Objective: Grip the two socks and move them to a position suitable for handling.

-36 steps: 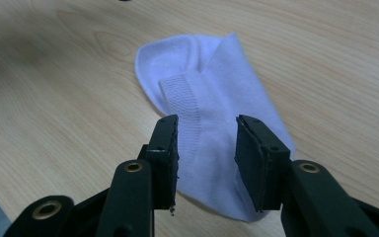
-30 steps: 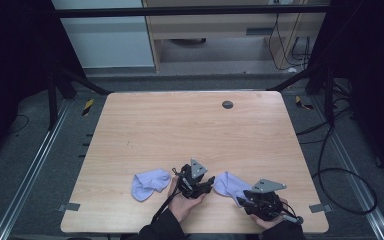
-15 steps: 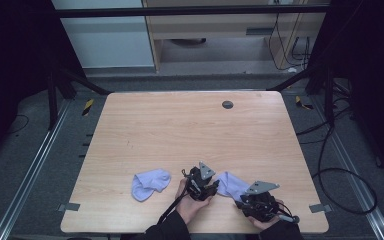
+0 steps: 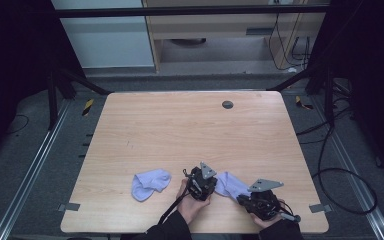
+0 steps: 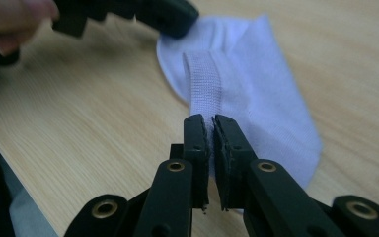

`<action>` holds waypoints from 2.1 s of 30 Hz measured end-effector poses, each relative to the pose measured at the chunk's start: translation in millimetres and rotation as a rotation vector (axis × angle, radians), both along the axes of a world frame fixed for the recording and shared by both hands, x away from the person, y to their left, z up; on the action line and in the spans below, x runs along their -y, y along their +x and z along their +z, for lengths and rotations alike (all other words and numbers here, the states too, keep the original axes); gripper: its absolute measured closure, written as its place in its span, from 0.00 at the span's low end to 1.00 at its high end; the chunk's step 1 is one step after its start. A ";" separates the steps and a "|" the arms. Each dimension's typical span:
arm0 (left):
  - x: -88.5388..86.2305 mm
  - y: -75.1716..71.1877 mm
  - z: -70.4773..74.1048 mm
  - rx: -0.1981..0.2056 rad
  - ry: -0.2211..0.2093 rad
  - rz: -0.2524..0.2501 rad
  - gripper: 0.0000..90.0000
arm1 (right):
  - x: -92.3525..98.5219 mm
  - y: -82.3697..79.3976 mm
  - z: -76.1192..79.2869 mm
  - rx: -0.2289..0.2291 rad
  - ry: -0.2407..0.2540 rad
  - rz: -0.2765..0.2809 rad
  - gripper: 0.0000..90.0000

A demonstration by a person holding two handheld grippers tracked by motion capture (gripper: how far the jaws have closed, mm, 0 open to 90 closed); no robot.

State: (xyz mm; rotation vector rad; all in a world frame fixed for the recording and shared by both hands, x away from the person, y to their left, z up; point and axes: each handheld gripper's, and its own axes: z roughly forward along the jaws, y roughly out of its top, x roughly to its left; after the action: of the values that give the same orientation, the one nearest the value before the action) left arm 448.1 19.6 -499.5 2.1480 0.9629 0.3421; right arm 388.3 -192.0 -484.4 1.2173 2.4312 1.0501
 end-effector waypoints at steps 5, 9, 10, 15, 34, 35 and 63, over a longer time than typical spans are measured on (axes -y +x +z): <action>-1.4 0.9 0.4 -0.005 0.003 -0.016 0.99 | 9.0 -0.6 14.8 0.073 0.096 -0.060 0.94; -1.7 0.1 0.9 -0.003 0.007 -0.029 0.99 | 12.6 2.1 18.2 0.084 0.119 -0.115 0.94; -1.7 -0.2 1.0 0.000 0.010 -0.031 0.99 | 13.6 3.8 18.9 0.087 0.118 -0.135 0.94; -3.6 -0.1 1.6 -0.005 0.006 -0.046 0.99 | 18.7 13.3 22.3 0.104 0.137 -0.218 0.94; -5.1 -0.5 1.3 0.006 0.018 -0.056 0.99 | 45.5 54.3 7.7 0.123 0.023 -0.403 0.89; -5.3 -0.5 1.4 0.006 0.017 -0.052 0.98 | 47.8 57.3 7.0 0.131 0.010 -0.411 0.87; -5.1 -3.4 3.1 -0.025 0.027 -0.009 0.98 | 55.6 62.0 -7.9 0.040 -0.091 -0.313 0.96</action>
State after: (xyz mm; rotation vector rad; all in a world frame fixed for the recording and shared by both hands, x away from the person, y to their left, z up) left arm 444.7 24.7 -496.4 2.1850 0.9679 0.3259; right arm 450.4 -247.7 -492.3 1.4689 2.1402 0.8545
